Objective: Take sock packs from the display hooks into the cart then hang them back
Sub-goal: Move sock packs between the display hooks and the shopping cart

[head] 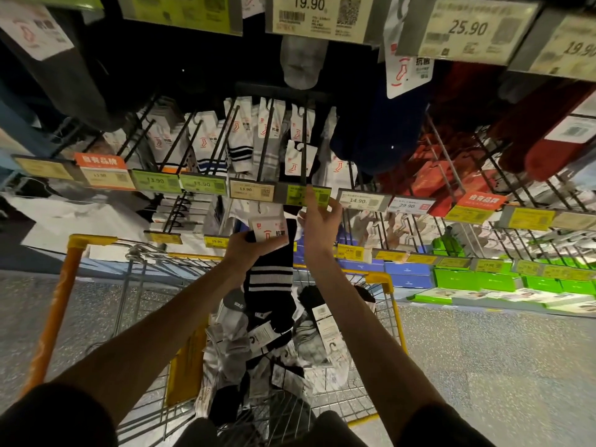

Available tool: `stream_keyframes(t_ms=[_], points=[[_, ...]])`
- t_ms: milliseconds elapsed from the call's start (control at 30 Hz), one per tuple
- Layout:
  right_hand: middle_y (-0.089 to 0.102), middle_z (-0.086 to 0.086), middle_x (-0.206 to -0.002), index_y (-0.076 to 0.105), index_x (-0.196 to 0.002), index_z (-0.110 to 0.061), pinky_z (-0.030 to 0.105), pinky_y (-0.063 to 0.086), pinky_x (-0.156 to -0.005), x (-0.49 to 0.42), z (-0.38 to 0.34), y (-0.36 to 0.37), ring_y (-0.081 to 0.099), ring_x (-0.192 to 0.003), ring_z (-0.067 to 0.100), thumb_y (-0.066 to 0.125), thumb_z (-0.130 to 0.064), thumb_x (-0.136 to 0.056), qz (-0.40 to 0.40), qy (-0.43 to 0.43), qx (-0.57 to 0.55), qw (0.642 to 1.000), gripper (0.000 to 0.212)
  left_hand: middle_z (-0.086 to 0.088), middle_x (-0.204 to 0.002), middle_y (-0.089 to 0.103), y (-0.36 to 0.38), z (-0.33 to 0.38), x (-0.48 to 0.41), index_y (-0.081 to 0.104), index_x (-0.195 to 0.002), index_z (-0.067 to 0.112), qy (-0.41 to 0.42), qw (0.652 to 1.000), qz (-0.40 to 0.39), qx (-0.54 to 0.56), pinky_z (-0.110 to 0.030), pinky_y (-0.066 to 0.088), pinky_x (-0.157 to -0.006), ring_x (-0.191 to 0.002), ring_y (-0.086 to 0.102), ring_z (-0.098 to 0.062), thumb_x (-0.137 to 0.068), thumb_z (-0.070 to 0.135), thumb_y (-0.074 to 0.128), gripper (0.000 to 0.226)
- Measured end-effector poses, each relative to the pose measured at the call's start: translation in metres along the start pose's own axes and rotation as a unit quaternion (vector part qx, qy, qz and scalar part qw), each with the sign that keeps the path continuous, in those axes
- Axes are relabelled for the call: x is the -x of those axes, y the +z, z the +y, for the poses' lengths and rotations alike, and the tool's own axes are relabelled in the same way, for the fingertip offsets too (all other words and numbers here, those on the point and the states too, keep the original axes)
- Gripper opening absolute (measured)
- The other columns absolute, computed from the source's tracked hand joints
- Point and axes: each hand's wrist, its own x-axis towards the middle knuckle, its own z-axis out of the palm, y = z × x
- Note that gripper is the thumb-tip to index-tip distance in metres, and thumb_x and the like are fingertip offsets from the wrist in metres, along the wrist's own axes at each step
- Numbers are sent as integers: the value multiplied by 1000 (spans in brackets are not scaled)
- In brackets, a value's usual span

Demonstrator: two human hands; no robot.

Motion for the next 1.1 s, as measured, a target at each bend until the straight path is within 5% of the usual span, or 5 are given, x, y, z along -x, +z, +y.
stream_keyframes(t_ms=[200, 600, 700, 900, 1100], points=[[57, 11, -122, 38, -127, -14, 42, 50, -98, -13, -24, 32, 60, -108, 26, 76, -40, -79, 64, 187, -122, 973, 66, -6, -89, 77, 0, 6, 1, 77, -96, 12, -9, 1000, 3, 16, -44, 59, -86, -87, 74, -23, -65, 25, 91, 36], [57, -1, -100, 43, -127, -11, 23, 50, -70, -9, -33, 17, 60, -84, 11, 71, -26, -87, 57, 190, -117, 973, 51, -2, -88, 78, 6, 11, -1, 76, -96, 14, 6, 999, -19, 28, -30, 58, -72, -83, 75, -17, -67, 17, 89, 32], [62, 5, -121, 33, -143, -14, 29, 51, -93, -5, -26, 8, 64, -101, 14, 71, -39, -86, -2, 173, -156, 973, 74, 4, -81, 77, 10, 12, 0, 74, -97, 13, 2, 999, -35, 29, -21, 56, -62, -74, 74, -9, -71, 17, 87, 29], [63, 0, -111, 53, -121, -16, 21, 49, -81, 14, 34, -34, 61, -105, 18, 67, -32, -91, -72, -12, 157, 985, 37, 3, -92, 75, 18, 6, -4, 71, -89, 19, -3, 998, -47, 43, -23, 55, -74, -83, 71, -10, -75, 18, 84, 19], [62, -3, -103, 39, -120, -25, 21, 52, -67, 3, 52, -46, 65, -92, 15, 79, -29, -79, -209, -34, 277, 937, 58, -1, -92, 76, 23, -1, -12, 73, -90, 17, -41, 997, -17, 60, -22, 55, -71, -81, 71, -12, -82, 33, 78, 19]])
